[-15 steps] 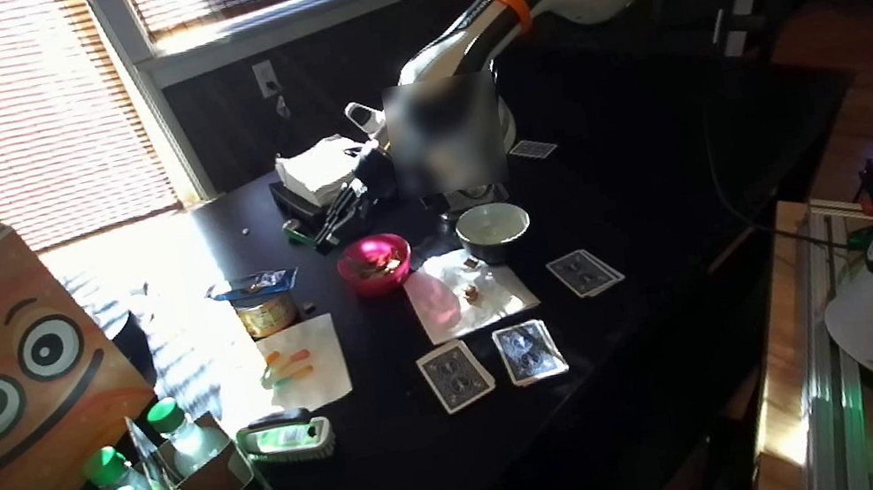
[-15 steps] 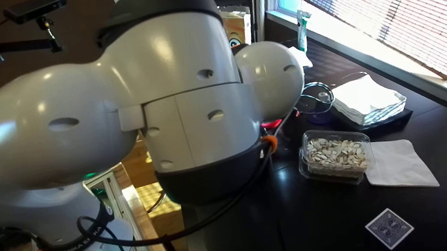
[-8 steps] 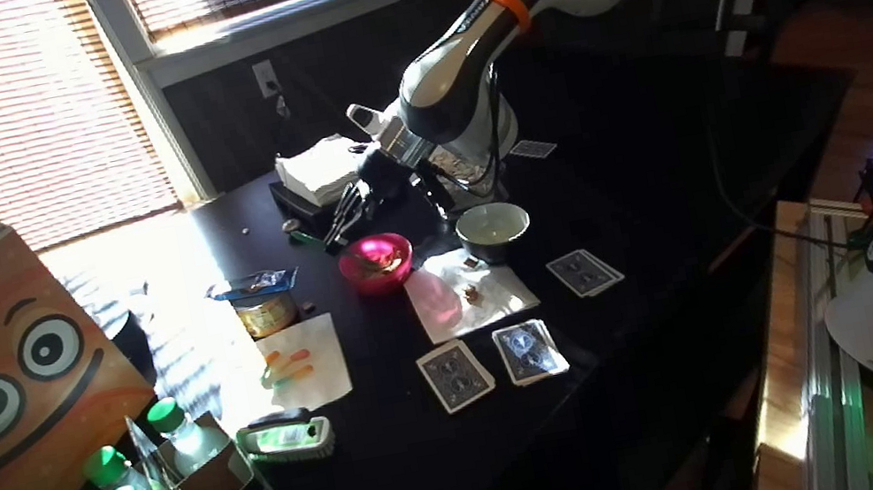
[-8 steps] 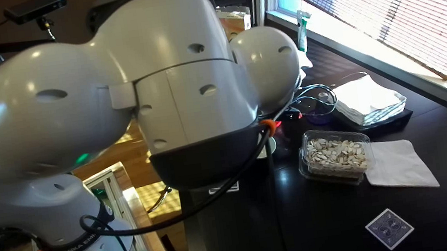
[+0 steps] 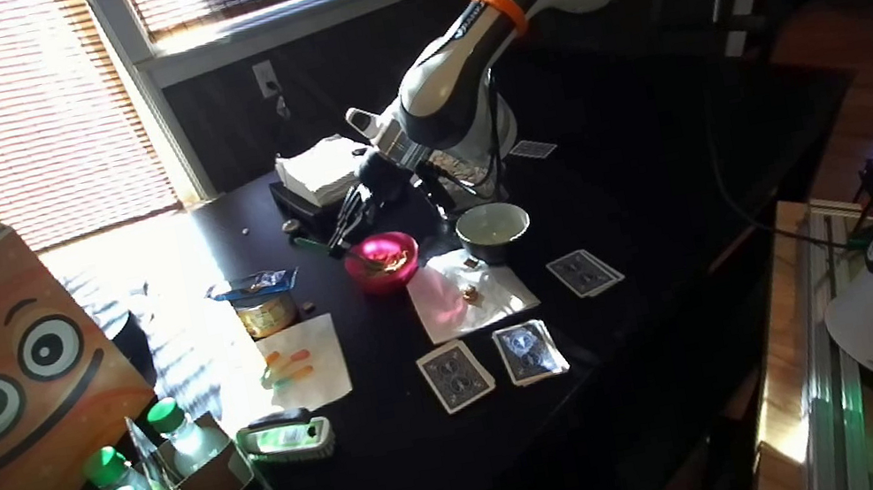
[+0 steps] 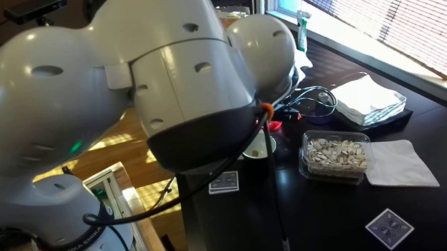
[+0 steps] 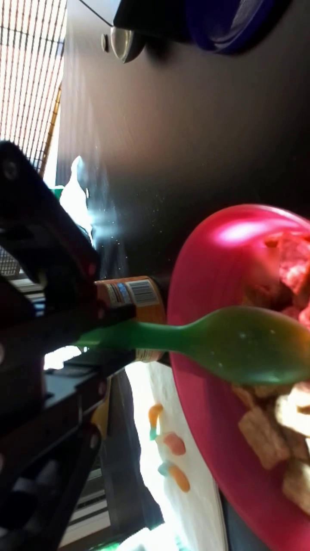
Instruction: Use the green spoon to place some contents from the pink bowl into the black and white bowl.
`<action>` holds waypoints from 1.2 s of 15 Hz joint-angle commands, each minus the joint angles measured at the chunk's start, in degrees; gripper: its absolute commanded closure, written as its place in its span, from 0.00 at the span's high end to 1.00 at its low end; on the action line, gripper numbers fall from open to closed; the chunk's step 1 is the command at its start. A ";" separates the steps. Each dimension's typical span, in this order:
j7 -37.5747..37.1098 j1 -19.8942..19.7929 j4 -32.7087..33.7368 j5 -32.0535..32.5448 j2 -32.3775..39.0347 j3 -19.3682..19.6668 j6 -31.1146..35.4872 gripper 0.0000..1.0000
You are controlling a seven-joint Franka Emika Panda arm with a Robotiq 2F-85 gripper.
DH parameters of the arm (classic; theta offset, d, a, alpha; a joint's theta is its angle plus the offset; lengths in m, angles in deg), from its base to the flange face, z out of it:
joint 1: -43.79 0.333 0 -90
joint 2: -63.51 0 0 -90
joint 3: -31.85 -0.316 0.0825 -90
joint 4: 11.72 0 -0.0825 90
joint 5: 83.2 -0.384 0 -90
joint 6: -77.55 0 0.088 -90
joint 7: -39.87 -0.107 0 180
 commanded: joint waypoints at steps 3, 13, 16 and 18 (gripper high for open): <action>-7.57 6.30 -0.65 0.94 -9.26 6.52 0.81 0.05; -9.54 8.04 -0.96 1.31 -11.90 6.37 -1.99 0.05; -8.48 5.56 -0.67 1.31 -10.35 3.08 -3.46 0.05; -7.46 4.56 0.11 1.24 -8.46 1.82 -4.13 0.05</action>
